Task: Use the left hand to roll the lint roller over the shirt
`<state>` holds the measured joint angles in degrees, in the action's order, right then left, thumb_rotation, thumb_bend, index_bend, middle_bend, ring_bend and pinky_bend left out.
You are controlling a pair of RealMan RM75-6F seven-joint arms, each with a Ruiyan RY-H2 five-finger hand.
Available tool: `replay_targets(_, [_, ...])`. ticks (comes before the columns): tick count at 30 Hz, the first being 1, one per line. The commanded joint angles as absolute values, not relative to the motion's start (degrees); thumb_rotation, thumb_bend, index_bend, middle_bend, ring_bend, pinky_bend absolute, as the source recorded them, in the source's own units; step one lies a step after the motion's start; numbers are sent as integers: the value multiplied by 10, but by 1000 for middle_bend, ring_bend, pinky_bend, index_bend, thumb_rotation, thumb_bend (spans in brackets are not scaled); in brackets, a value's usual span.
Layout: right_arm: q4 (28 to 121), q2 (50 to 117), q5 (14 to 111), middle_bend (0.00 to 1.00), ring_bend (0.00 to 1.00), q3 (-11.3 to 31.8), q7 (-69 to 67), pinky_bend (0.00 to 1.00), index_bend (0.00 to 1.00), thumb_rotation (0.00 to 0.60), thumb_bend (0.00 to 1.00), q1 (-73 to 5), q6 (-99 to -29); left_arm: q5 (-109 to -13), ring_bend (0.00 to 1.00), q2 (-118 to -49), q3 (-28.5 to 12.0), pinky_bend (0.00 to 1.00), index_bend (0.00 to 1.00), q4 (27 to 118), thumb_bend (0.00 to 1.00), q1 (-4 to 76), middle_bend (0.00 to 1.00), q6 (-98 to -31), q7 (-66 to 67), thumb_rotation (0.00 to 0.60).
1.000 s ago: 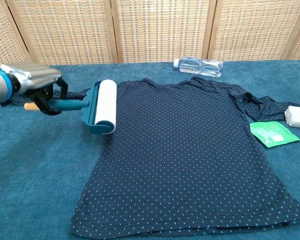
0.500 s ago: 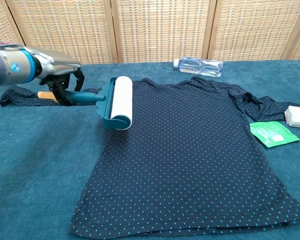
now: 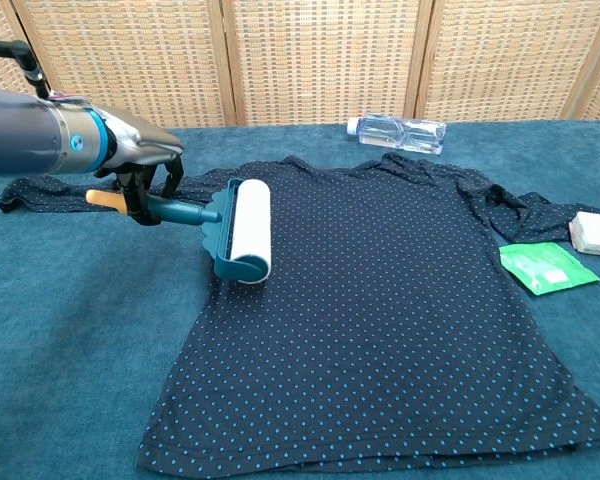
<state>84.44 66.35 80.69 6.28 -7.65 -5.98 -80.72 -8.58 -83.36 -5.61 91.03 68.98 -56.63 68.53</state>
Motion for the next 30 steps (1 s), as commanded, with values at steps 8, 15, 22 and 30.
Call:
replay_targets(8, [838,662,806,0,0,61,-98,0,0,600,84,-64,-793,5,652,-902,-50,691,909,874,960,759,758,-608,774,600])
replay_targets(15, [834,661,807,0,0,60,-110,0,0,600,84,-65,-789,21,656,-945,-65,695,911,856,963,787,761,-635,807,600])
replay_targets(22, [831,662,809,0,0,59,-112,0,0,600,84,-66,-787,37,660,-979,-96,697,913,839,968,815,764,-659,832,600])
replay_targets(30, [829,663,808,0,0,58,-113,0,0,600,84,-67,-784,42,660,-1008,-123,697,913,824,968,832,764,-674,850,600])
